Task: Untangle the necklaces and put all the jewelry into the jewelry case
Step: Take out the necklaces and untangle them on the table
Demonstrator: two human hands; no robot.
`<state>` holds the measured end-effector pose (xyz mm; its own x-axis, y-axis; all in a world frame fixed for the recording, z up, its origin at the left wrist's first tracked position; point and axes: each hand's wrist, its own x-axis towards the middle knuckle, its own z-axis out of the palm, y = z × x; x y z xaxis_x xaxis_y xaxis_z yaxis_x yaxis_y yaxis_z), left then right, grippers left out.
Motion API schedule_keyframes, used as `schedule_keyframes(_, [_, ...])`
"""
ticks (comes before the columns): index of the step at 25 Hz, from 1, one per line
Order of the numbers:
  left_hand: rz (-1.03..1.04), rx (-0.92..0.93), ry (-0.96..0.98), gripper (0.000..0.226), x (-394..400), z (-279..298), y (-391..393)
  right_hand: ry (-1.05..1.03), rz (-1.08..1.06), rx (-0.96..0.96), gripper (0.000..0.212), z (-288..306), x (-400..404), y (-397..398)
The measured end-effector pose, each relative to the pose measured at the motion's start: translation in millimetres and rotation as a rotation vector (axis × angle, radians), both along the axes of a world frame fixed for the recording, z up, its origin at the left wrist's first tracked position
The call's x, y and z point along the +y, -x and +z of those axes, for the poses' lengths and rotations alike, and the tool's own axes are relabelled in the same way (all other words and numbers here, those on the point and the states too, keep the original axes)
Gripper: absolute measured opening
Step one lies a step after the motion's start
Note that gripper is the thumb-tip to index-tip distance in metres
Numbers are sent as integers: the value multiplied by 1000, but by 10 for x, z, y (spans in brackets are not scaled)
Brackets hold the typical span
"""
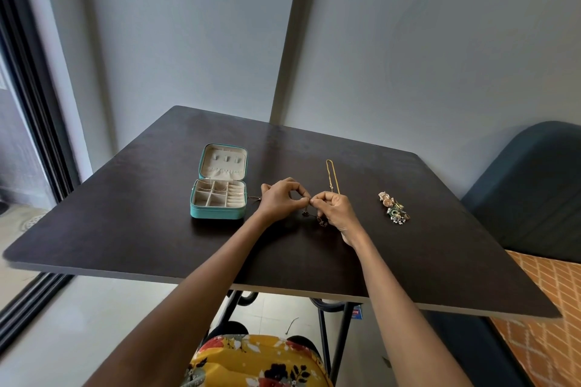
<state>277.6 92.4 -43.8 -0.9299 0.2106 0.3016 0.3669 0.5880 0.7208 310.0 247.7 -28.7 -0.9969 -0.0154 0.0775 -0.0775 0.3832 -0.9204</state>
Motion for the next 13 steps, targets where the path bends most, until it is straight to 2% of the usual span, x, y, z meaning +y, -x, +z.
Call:
schedule_keyframes(7, [-6, 80, 145, 13, 19, -9, -6, 19, -15, 18, 13, -16, 3, 2])
schedule_keyframes(11, [47, 13, -68, 19, 6, -22, 2, 54, -10, 20, 11, -14, -1, 4])
schedule_keyframes(13, [37, -21, -96, 20, 0, -16, 2, 81, -5, 21, 12, -14, -1, 3])
